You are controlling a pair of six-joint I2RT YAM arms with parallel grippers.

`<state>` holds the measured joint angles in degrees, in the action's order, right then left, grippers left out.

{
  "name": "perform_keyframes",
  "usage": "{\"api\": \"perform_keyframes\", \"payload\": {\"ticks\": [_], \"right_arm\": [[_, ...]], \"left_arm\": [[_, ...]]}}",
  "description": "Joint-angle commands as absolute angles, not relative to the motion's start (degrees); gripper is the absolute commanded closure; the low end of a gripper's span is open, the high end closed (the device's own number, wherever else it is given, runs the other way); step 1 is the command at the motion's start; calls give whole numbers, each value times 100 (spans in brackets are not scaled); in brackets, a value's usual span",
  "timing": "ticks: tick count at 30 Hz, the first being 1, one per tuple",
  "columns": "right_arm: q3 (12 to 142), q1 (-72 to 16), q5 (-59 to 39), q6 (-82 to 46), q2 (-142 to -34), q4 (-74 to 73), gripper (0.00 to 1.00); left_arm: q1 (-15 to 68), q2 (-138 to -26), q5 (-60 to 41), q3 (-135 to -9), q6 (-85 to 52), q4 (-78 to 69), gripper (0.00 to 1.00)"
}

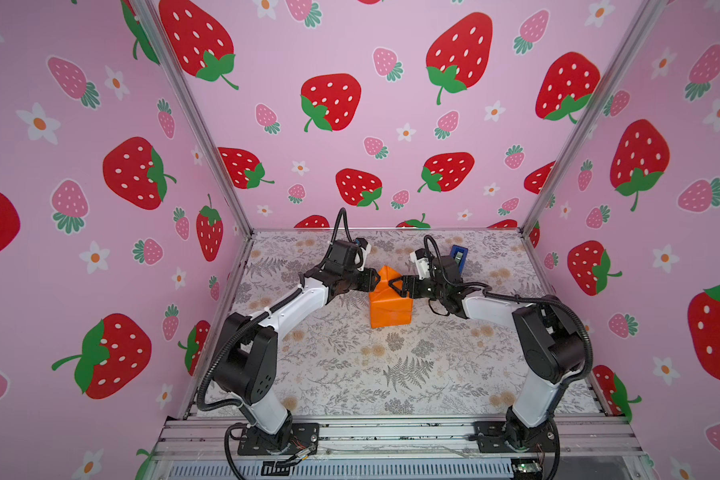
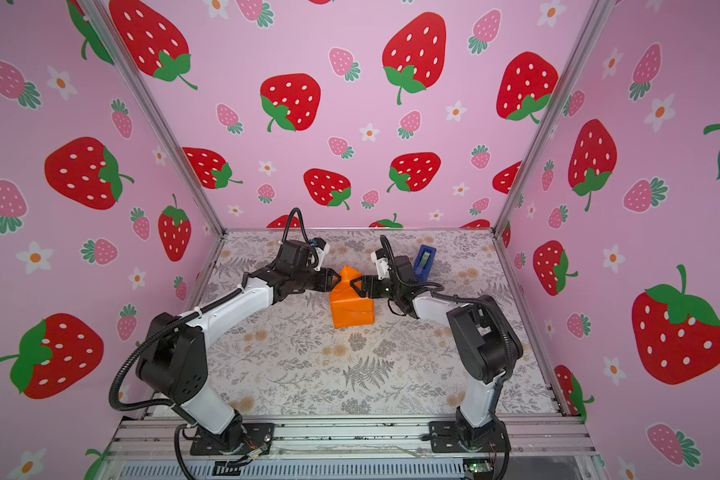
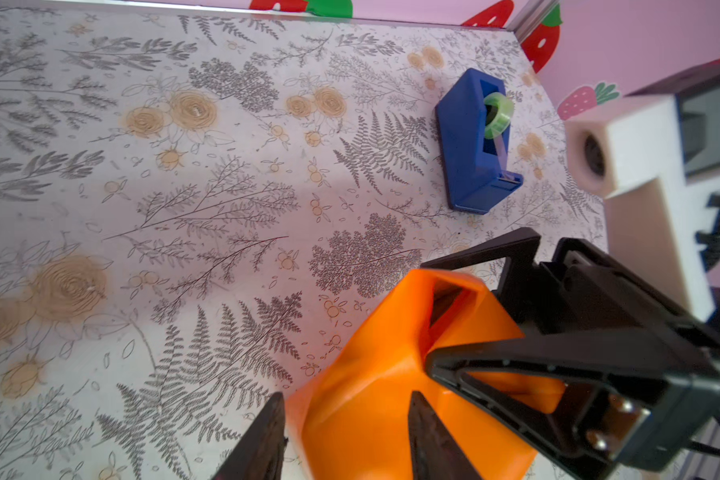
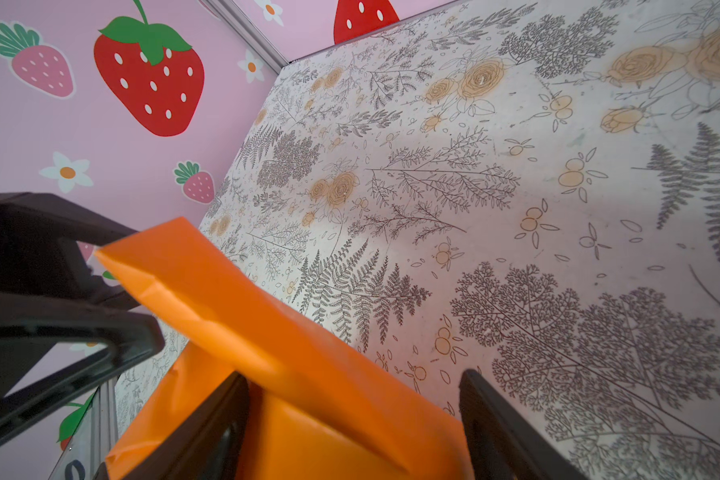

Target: Wrap the gift box in paper

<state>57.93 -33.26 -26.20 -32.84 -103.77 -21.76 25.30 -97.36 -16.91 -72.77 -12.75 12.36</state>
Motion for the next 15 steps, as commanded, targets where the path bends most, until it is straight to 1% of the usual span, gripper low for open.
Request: {"api": "perform_keyframes", "payload": {"ticks": [1, 6, 9, 12, 15], "right_arm": [[5641, -3433, -2522, -3085, -10751, -1232, 20], [5660, -3435, -2536, -3076, -10763, -1230, 20], [5651, -3435, -2532, -3085, -10741, -1230, 20], [5643, -3428, -2539, -3085, -10743, -1256, 20], [5651, -3436, -2565, -3098, -10768, -1274, 21]], "left_arm": [[2473, -9988, -2445, -7777, -826, 1577, 50], [2443, -10316, -2560, -8090, -740, 1635, 51], [2385, -10438, -2729, -8238, -785, 1578, 53], [2323, -10554, -2825, -8410, -815, 1575, 57], [2265, -10684, -3100, -8621, -859, 1532, 58]]}}
